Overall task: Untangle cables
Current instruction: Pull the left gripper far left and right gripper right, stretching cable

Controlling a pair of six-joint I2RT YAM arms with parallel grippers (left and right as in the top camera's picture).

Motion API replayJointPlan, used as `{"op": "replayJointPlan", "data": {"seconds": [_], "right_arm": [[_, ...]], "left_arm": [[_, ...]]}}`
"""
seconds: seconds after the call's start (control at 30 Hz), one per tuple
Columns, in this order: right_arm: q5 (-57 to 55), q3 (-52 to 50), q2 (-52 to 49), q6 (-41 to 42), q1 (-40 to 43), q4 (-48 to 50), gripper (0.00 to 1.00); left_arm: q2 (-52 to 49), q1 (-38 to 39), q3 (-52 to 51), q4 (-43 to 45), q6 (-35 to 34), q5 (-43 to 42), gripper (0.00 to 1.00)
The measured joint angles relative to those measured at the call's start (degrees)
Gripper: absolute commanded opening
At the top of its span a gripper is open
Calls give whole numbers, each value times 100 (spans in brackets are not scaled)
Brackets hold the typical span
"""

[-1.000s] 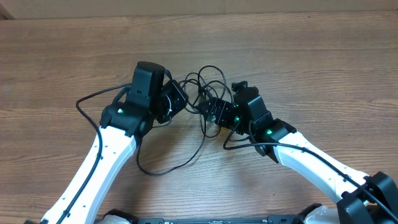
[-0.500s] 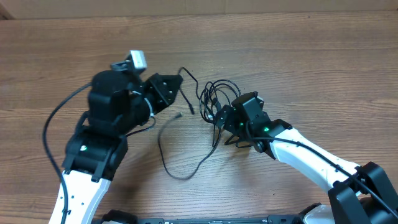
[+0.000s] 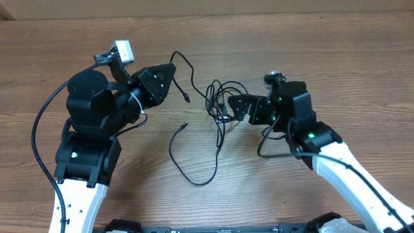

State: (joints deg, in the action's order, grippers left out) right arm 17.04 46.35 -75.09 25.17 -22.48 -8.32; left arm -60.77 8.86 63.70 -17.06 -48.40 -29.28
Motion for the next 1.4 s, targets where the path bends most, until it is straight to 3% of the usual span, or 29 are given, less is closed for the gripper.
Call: {"op": "replayJointPlan", "data": {"seconds": [0.13,0.37,0.63,0.83,1.07,1.2,1.4], "right_arm": [[127,20,-98,-649,-472,575,100],[-754,22,-868,-1047,-1099,1443,100],[-2728,44,-1552,-562,-977,881,100],[-3434,79,-1574,278,654,-337,100],[-3427,79,-1574,634,2892,-796,100],[-2734,79,-1574,601,3716,-774,100],[-1891,79,-1574,170,4033,-758,100]], "left_arm": [[0,-2,0,107,-20,-269,4],[0,-2,0,640,-173,-868,4],[0,-68,0,1438,-398,-1456,4],[2,-1045,0,1803,-529,-2048,4],[-9,-2931,2,1803,-579,-2669,4],[-85,-3746,2,1797,-595,-2855,4],[-372,-3995,4,1794,-590,-2896,4]]}}
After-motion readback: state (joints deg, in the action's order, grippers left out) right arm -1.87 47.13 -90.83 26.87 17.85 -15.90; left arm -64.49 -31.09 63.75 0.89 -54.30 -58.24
